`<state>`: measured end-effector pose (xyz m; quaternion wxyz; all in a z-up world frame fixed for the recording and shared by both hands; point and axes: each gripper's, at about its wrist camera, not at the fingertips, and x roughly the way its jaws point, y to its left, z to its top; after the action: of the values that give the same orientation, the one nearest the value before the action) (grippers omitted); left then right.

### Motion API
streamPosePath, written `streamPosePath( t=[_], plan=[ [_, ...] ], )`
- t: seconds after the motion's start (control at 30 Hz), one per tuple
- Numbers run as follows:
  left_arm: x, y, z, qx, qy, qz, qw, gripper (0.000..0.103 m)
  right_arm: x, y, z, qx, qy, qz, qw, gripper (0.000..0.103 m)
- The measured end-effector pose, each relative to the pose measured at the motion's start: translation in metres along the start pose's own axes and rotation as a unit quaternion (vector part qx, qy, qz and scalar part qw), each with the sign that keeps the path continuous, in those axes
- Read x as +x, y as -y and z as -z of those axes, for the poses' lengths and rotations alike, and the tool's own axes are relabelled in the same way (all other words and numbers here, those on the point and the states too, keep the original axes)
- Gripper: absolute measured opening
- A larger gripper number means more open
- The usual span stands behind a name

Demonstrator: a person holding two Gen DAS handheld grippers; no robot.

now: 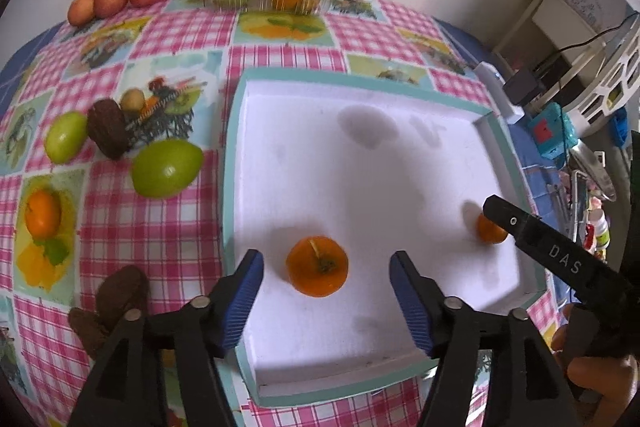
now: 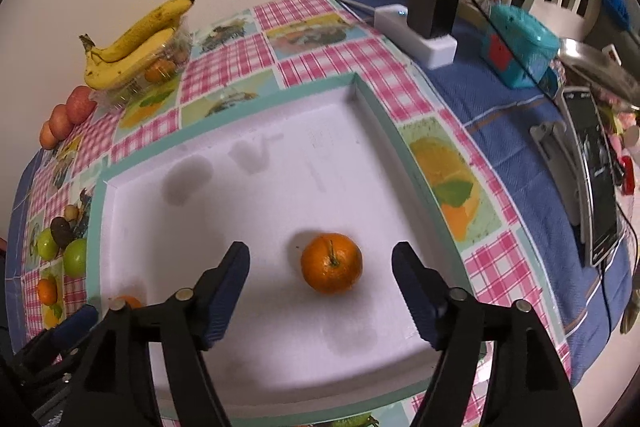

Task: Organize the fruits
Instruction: 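Carry the oranges into the white tray and open the left tool while the right tool releases its orange, then move both open tools back over the loose fruit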

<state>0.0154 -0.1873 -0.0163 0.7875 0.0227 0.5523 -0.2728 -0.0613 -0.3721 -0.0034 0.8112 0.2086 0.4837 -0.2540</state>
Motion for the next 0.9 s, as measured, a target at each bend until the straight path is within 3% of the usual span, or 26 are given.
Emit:
streamPosePath(
  t=[0.07, 0.13, 0.17, 0.27, 0.33, 0.57, 0.73, 0.9],
  plan=[
    [-0.008, -0.001, -0.002, -0.001, 0.010, -0.003, 0.9999, 0.083, -0.004, -0.002, -0.001, -0.003, 0.007, 0.002, 1.000, 0.081],
    [-0.013, -0.003, -0.003, 0.000, 0.021, -0.014, 0.9997, 0.100, -0.007, -0.003, -0.001, -0.007, 0.013, 0.004, 1.000, 0.083],
    [-0.015, -0.003, -0.003, 0.003, 0.026, -0.020, 0.9995, 0.102, -0.008, -0.004, -0.001, -0.008, 0.014, 0.005, 1.000, 0.083],
    [-0.020, -0.005, -0.005, 0.007, 0.040, -0.035, 0.9986, 0.103, -0.007, -0.004, -0.001, -0.007, 0.016, 0.007, 1.000, 0.085],
    [-0.022, -0.011, -0.006, 0.002, 0.048, -0.047, 0.9977, 0.103, -0.005, -0.004, -0.001, -0.008, 0.014, 0.016, 1.000, 0.096],
    [-0.031, -0.047, -0.012, -0.050, 0.065, -0.110, 0.9905, 0.103, -0.002, -0.005, 0.002, -0.013, 0.016, 0.042, 0.999, 0.096],
    [-0.036, -0.080, -0.015, -0.079, 0.064, -0.128, 0.9865, 0.103, -0.003, -0.019, 0.005, -0.034, 0.022, 0.044, 0.998, 0.096],
    [-0.049, -0.118, -0.016, -0.113, 0.072, -0.151, 0.9794, 0.103, 0.000, -0.043, 0.011, -0.056, 0.011, 0.018, 0.998, 0.096]
  ],
)
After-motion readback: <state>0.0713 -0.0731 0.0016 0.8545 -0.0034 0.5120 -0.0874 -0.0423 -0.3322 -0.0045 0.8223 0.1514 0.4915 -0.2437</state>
